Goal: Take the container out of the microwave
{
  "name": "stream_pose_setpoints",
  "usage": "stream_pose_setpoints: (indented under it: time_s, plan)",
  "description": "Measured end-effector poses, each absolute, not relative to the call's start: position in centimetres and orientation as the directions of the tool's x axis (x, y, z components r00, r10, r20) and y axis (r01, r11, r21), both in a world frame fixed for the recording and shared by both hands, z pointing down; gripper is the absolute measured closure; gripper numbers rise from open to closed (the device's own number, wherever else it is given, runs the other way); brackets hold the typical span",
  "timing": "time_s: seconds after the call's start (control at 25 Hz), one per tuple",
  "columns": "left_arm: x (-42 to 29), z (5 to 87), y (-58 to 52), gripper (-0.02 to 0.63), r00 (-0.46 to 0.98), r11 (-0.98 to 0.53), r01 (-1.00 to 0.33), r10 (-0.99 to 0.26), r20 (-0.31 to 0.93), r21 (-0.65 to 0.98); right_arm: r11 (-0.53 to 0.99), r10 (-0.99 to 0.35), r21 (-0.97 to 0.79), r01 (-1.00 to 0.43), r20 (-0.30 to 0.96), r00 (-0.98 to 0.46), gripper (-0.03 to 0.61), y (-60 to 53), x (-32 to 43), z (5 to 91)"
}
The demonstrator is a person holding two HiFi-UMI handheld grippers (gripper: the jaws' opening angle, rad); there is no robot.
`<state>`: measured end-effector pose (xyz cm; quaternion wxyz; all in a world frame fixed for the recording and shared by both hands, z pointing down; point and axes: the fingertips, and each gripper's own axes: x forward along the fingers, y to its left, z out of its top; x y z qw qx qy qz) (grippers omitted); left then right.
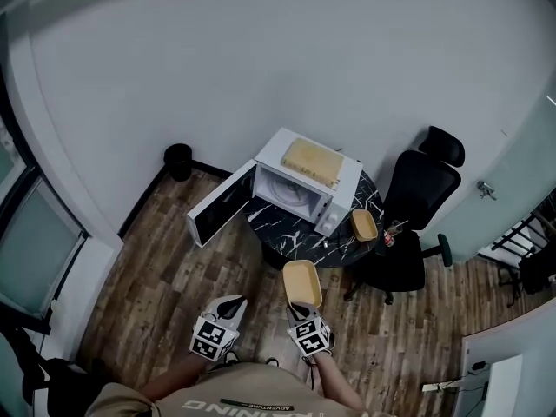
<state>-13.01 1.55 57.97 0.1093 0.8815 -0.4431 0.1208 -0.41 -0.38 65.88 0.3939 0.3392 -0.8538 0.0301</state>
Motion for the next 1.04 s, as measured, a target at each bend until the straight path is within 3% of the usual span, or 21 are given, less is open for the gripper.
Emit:
stream_pose_setpoints:
  time_s: [0.48, 1.04]
  plan:
    - [-8.1, 57.6, 2.6, 0.612, 0.584, -0.584, -0.805, -0.750, 0.311, 0.102, 0.793, -0.529, 0.206, -0.573, 0.700, -0.480, 0.568, 1.7, 3.6, 65.3]
    - [-8.3, 57.1, 1.2, 0.612, 0.543, -0.550, -0.833, -0.788, 0.290, 0.065, 0.811, -0.534, 0.290, -0.508, 0.721, -0.442, 0.568, 0.8, 5.9, 66.1]
